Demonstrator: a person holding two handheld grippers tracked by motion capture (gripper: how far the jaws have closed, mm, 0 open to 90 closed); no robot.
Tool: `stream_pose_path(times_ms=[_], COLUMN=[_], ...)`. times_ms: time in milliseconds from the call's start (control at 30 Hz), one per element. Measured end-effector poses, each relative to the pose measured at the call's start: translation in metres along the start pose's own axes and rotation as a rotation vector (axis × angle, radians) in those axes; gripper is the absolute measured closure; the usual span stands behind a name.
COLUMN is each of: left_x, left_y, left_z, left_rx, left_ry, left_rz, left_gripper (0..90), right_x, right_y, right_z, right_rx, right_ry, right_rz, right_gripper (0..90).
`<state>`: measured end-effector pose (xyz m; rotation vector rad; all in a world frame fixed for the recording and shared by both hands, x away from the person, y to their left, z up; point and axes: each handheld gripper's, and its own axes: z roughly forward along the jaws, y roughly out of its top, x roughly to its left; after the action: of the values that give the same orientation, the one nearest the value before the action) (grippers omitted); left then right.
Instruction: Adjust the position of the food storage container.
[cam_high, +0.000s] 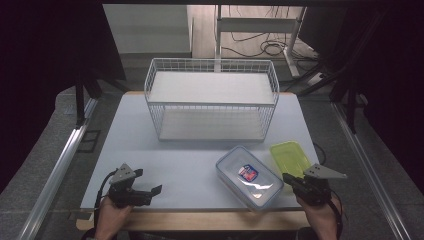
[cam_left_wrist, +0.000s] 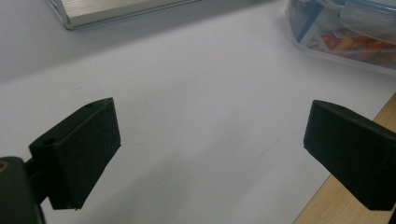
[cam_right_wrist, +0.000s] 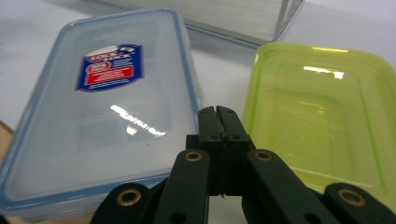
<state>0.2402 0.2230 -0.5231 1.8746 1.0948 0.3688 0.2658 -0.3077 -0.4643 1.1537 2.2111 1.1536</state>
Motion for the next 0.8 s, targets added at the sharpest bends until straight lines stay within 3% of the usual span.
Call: stream_pose_path(times_ms=[200,400,567,800], left_x=[0.002,-0.003,-0.006,-0.009], left_y=[-0.001,0.000,0.000,0.003], left_z=[0.000,0.002,0.004,0.010], left_rx=[0.011,0.016,0.032,0.043], left_ry=[0.044,0.051,0.057,0.021], left_rz=[-0.012,0.042,0.078,0.046], left_gripper=[4.8,4.9,5.1,5.0], right_x=[0.005,0.010,0.011,0.008], right_y=[-0.010,-0.023,-0.023,-0.018], right_z=[-0.006,-0.011,-0.010,-0.002], right_rx=[0.029,0.048,0.037,0.028], right_ry=[-0.040,0.001,-0.017,-0.053], right_rz=[0.035,0.098,0.123,0.130], right_gripper=[89.3,89.3,89.4,89.4])
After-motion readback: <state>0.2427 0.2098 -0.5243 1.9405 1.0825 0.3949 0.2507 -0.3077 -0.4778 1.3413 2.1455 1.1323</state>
